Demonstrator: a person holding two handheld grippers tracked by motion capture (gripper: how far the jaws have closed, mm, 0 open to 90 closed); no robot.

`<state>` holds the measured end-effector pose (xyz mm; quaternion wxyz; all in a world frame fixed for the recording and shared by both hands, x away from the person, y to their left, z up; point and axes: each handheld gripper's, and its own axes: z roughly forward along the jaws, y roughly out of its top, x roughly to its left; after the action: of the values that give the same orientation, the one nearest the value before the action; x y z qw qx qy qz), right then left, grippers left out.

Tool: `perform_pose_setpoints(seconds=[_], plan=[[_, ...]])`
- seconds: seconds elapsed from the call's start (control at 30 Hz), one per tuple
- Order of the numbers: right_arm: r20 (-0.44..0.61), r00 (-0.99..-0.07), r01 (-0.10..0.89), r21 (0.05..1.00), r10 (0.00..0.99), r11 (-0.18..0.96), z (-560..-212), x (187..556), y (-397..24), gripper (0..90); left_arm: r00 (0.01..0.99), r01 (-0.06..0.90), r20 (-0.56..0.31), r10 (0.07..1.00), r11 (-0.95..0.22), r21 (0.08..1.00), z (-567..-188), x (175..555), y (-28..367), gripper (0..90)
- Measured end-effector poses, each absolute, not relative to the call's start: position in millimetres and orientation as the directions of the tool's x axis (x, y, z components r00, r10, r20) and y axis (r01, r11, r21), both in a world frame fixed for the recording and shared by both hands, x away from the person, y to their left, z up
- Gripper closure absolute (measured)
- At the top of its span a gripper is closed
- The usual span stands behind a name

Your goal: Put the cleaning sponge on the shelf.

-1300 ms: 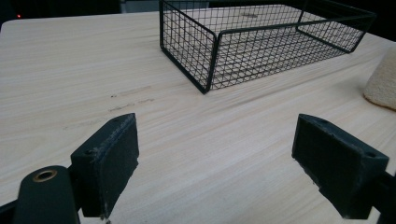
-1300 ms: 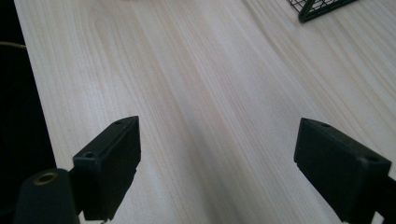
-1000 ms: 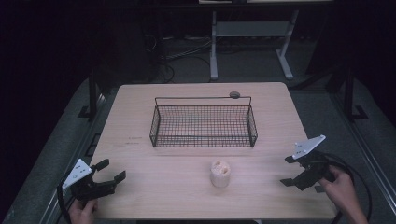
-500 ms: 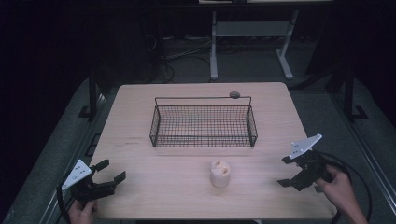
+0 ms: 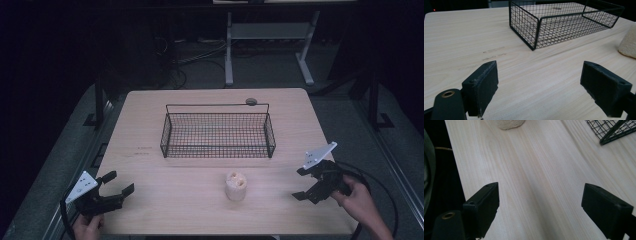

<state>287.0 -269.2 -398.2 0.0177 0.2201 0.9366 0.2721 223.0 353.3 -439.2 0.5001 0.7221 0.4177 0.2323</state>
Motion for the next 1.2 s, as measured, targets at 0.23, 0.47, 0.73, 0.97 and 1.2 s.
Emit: perform_pose_setpoints(seconds=[0.23,0.47,0.73,0.97,1.2], plan=[[0.087,-0.907,0.395,0.512,0.412,0.763,-396,286,-263,14.3,0.543,0.371,-0.084,0.835,-0.15,0.916,-439,223,354,13.9],[0.082,-0.911,0.386,0.51,0.403,0.769,-394,287,-256,14.4,0.543,0.371,-0.083,0.836,-0.151,0.916,-439,223,354,13.9],[0.068,-0.919,0.368,0.501,0.388,0.783,-393,286,-248,14.4,0.542,0.372,-0.085,0.836,-0.149,0.916,-439,222,355,13.9],[0.069,-0.927,0.352,0.499,0.368,0.792,-390,286,-242,14.4,0.543,0.371,-0.083,0.835,-0.15,0.916,-439,223,354,13.9],[0.062,-0.937,0.329,0.49,0.345,0.807,-386,288,-234,14.4,0.541,0.371,-0.084,0.837,-0.148,0.917,-439,222,355,13.9]])
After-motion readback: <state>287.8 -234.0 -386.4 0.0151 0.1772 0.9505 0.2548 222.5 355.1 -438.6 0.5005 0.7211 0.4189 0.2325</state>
